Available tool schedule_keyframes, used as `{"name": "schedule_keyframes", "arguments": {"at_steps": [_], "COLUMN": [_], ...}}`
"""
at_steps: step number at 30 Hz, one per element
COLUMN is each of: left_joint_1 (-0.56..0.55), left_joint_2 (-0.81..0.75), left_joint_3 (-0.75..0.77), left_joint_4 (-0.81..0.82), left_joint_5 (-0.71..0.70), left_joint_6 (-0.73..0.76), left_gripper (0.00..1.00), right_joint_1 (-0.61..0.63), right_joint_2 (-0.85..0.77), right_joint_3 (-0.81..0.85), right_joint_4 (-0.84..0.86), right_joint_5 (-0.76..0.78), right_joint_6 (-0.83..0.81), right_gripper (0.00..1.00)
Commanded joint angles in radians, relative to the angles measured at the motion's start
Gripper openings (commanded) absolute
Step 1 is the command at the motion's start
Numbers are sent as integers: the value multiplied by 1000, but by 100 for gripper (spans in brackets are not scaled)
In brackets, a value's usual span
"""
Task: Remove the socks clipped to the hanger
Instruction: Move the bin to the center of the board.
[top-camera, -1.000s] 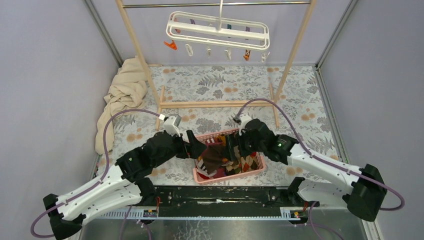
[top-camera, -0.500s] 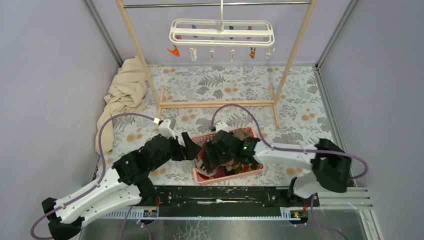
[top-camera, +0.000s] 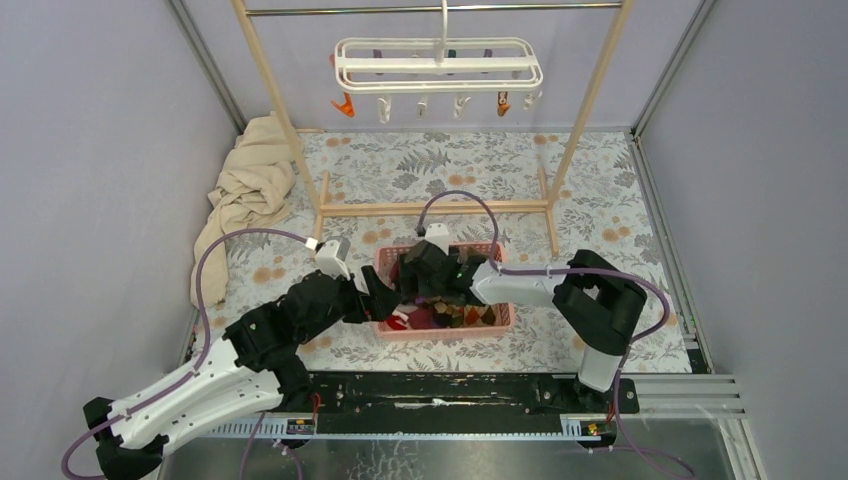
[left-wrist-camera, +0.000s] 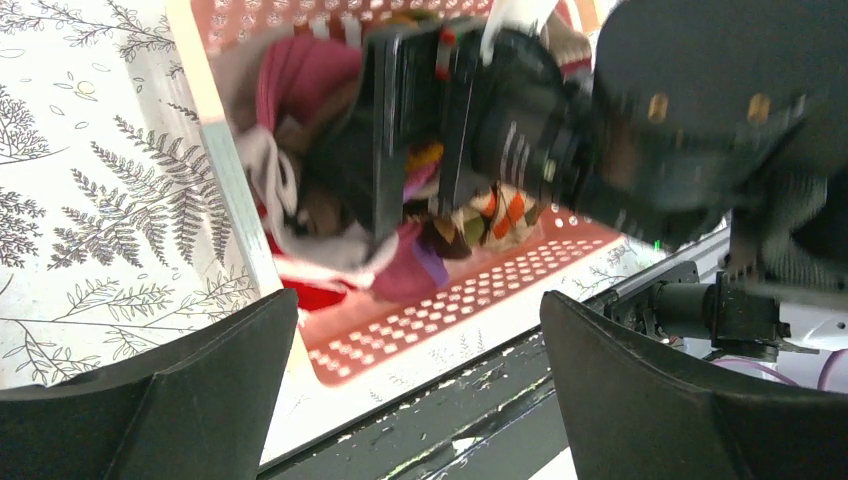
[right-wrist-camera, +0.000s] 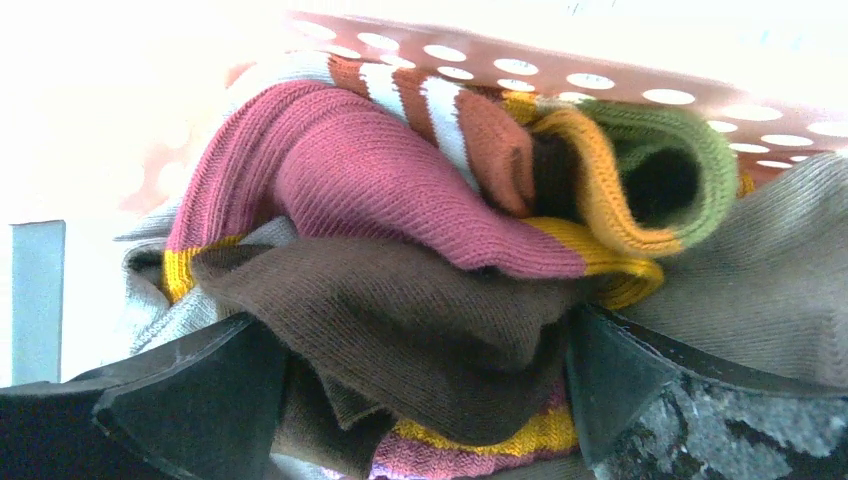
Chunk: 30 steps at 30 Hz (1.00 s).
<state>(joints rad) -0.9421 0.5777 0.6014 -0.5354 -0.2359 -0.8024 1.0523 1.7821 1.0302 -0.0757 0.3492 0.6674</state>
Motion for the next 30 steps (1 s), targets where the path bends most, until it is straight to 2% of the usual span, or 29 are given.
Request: {"name": "schedule_keyframes", "arguments": {"at_steps": [1,6,10,19,23,26,30], "left_joint_1": [-3,-3,-4,-3,-3,-3,-1], "left_joint_2": [2,28,48,53,75,81,91], "left_joint_3": [-14,-7,5,16,16,15,29], "left_joint_4": [45,62,72,68,68,66,43], "left_joint_5": [-19,-19,-15,-20,-31,-53,-133], "left_joint_6": [-6,3,8,13,19,32,75], "left_gripper": [98,98,98,99,99,98,98], "right_joint_1": [-122,-169,-178,-174,-174,-193,-270], "right_joint_2": [99,158,145,-279,-378,-373,-268], "right_joint_3": [-13,82,169,73,33,14,30], "right_joint_4": [63,48,-38,-174,-209,-205,-184], "right_joint_5": [-52,-88,-76,-142,-119,-64,-83], "right_joint_6": [-39,-203,-312,-333,-334,-338,-325], "right_gripper": [100,100,100,100,100,100,100]}}
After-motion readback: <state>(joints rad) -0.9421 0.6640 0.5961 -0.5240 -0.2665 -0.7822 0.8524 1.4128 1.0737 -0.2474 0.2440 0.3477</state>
